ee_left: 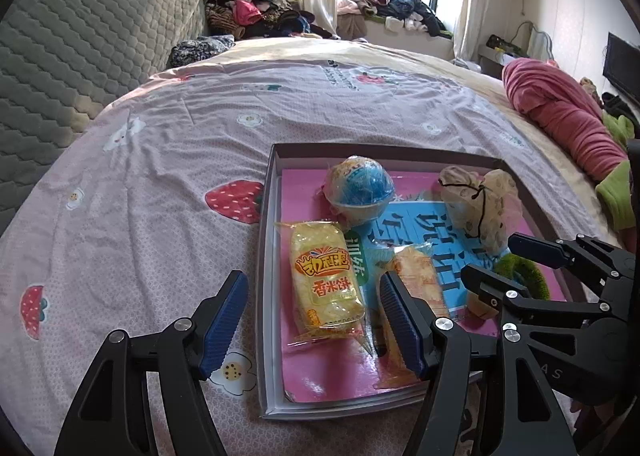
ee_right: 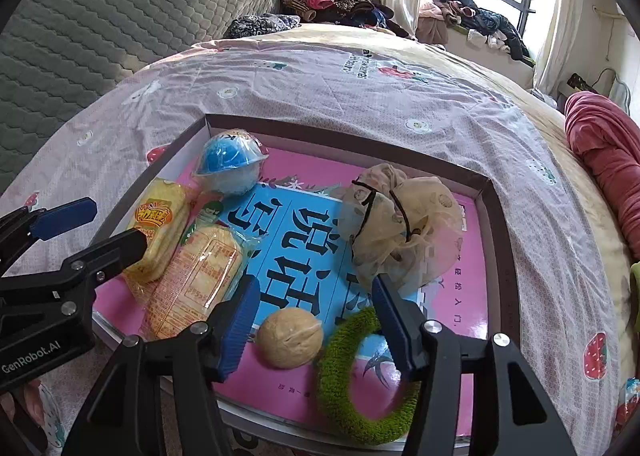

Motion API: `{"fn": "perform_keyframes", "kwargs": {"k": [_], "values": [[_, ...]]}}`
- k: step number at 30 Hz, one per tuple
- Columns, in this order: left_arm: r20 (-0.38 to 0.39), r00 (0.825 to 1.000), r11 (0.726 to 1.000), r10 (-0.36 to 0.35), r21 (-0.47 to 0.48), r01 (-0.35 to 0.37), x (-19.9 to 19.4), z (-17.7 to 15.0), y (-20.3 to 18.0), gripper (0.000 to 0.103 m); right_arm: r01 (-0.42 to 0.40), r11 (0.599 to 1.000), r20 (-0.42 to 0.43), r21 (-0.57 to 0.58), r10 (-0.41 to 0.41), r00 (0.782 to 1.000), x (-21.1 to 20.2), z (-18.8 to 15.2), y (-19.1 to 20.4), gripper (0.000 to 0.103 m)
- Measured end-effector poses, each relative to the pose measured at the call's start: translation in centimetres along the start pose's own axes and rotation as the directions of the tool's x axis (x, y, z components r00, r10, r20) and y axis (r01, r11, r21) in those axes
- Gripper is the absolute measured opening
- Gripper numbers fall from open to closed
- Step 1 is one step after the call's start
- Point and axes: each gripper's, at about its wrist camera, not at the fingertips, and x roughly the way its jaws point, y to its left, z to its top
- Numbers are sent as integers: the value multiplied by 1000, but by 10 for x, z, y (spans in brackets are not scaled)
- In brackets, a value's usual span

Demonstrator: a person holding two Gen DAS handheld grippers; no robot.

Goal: Organize objects
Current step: 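Open the left tool on the snack pack while the right tool releases the walnut, then withdraw both open tools from the tray toward the walnut and cookie pack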

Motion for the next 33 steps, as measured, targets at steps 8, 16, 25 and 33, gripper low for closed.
{"fn": "perform_keyframes", "kwargs": {"k": [8, 16, 25, 33], "values": [[33, 999, 1000, 8, -11, -8, -12, 3, 2, 81, 8, 1000, 32, 27, -8, 999, -14, 3, -8, 81], [48, 998, 999, 31, -29, -30, -27, 4, 4, 83, 5, 998, 84, 58, -10, 996, -41, 8, -13, 90], [59, 996, 997, 67, -26, -66, -64, 1, 0, 90, -4, 999, 108, 54, -2, 994, -82, 14, -11, 93], [86, 993, 996, 86, -24, -85, -116, 0, -5, 103, -4, 998, 120, 64, -4, 993, -130, 9, -14, 95]]}}
